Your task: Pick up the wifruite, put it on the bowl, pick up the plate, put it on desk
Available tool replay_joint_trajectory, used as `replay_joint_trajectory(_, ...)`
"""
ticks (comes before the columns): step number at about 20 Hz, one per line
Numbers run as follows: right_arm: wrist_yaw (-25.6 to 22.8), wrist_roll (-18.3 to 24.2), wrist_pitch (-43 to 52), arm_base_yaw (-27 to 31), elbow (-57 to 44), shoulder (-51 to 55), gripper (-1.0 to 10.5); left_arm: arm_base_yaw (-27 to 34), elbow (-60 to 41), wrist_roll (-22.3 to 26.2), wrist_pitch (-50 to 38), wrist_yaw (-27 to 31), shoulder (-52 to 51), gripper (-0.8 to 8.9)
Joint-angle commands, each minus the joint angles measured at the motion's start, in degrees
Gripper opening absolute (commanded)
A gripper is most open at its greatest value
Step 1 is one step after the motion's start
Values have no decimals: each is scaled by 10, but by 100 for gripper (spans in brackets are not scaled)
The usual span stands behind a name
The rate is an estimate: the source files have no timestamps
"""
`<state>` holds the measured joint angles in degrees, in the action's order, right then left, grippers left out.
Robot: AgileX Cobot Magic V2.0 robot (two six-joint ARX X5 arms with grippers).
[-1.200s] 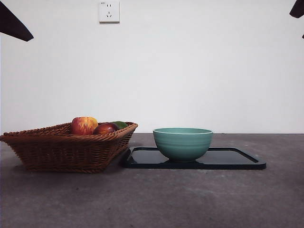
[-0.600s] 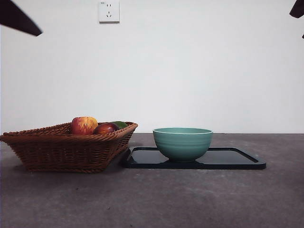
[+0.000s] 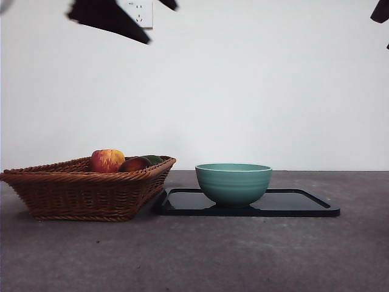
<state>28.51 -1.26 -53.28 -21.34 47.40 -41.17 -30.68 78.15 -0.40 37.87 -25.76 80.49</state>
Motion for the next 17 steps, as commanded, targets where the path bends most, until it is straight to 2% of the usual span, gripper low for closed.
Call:
replay_joint_trajectory(1,2,4,5,-3,5,-2,213,-13,67,28,-3,5,75,344)
replay_joint_trajectory(8,2,4,5,-3,5,-2,213,-40,179,54,-43,54,247,344)
replay_joint_trajectory(11,2,3,5,-3,5,-2,213,-50,191,63,-70,64,294,344)
replay_joint_trajectory(17,2,-3,5,-3,5,-2,213,-73,191,117,-108,119,366,344)
